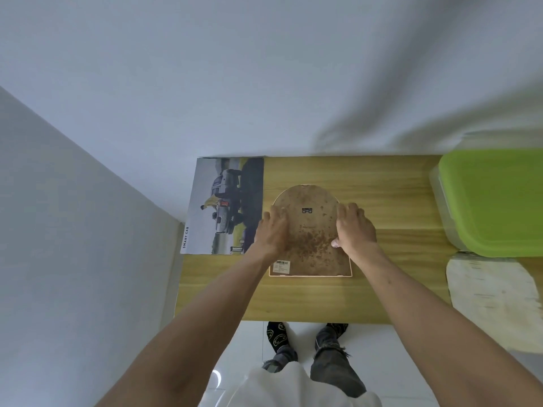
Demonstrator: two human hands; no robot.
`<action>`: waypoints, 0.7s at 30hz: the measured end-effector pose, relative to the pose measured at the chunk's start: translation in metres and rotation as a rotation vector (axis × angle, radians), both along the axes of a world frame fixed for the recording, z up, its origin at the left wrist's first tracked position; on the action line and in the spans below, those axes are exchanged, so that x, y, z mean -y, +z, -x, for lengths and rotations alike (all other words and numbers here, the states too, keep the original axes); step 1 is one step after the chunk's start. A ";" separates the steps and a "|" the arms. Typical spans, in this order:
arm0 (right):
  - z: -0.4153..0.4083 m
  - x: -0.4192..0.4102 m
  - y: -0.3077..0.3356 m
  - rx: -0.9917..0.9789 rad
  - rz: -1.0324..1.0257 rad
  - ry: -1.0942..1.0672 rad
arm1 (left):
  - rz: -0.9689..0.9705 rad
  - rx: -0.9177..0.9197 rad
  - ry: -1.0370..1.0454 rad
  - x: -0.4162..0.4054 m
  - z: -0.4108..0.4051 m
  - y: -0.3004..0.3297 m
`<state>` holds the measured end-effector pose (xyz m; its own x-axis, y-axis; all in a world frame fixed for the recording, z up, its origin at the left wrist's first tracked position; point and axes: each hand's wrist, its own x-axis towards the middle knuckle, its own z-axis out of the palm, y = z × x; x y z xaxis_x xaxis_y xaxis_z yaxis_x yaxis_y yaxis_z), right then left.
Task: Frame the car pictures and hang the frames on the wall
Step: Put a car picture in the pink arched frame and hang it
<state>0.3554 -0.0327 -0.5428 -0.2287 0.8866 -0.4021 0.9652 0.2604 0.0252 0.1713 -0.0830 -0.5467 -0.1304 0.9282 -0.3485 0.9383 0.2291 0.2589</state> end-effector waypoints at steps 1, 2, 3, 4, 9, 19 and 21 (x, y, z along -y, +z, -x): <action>0.000 -0.008 -0.001 0.005 0.043 0.086 | 0.015 -0.058 -0.125 -0.007 -0.001 -0.002; 0.002 -0.016 -0.002 0.015 0.095 0.162 | 0.063 -0.096 -0.219 -0.014 -0.001 -0.004; 0.003 -0.023 -0.002 0.032 0.145 0.220 | 0.125 -0.129 -0.292 -0.022 0.000 -0.004; 0.004 -0.031 -0.003 0.051 0.189 0.266 | 0.187 -0.151 -0.348 -0.029 0.000 -0.005; 0.013 -0.058 -0.009 0.110 0.299 0.413 | 0.347 -0.177 -0.428 -0.049 -0.003 -0.003; 0.021 -0.065 -0.009 0.148 0.318 0.463 | 0.289 -0.198 -0.499 -0.069 0.007 -0.007; 0.022 -0.064 -0.011 0.165 0.325 0.450 | 0.341 -0.197 -0.523 -0.073 0.008 -0.010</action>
